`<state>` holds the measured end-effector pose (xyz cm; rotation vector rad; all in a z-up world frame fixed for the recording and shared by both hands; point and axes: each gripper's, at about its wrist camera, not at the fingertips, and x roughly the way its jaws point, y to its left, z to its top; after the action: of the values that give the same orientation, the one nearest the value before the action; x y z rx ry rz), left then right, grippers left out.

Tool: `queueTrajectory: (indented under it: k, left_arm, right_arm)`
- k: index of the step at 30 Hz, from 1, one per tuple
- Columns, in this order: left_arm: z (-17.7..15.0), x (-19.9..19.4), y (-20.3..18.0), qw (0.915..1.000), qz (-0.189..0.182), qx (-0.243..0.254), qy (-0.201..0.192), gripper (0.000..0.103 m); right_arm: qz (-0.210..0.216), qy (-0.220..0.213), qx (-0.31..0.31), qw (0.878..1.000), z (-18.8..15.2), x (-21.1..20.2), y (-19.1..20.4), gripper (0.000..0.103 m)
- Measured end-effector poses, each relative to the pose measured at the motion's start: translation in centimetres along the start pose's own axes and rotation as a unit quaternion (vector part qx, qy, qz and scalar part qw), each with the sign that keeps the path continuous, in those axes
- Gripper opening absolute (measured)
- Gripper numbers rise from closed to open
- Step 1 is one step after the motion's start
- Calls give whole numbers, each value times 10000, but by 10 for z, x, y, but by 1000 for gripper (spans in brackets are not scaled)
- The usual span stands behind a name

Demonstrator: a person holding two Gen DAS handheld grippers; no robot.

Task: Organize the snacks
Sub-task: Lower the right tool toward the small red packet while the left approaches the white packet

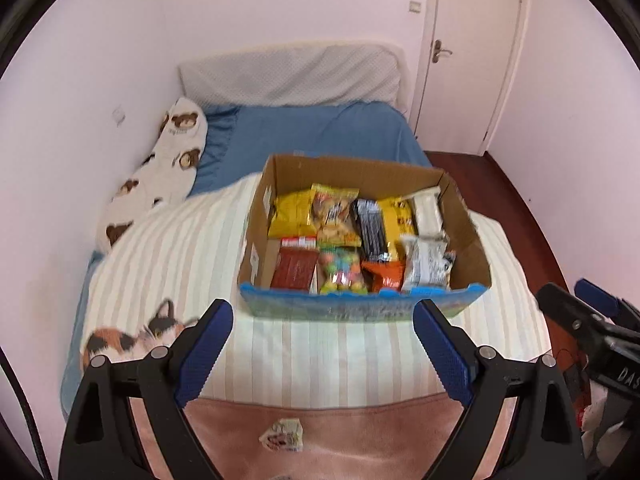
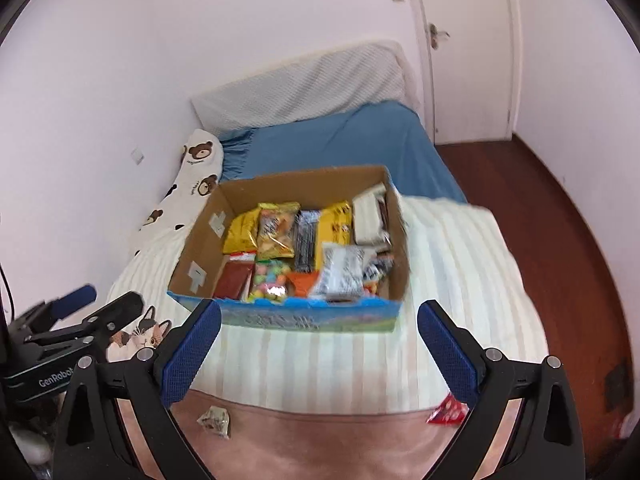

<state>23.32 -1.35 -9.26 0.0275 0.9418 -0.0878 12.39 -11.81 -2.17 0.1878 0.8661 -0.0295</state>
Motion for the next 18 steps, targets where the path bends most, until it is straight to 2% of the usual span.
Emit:
queueTrajectory:
  k: [5,9,13,14,18]
  left_arm:
    - [-35,44,3,9975,212,-182,656,92]
    - [-66,80,-1,9920,258,-234,1210,92]
    - [-94,110,-6,9852,329,-215,1671,92]
    - [-99,116,-7,9837,344,-211,1754,92]
    - [-114,129,-9,9791,378,-190,1988,92]
  right_arm:
    - [-275,686,743,9945,-36,32,-65,101]
    - [-574,1464,1400,9776,-75,74,-129,101]
    - [-657,1940,1996,9582,-110,108,-177,100]
    - [-650,2019,2058,9553,-117,115,-184,98]
    - [-532,2396,2347,9406,-141,145,-206,76]
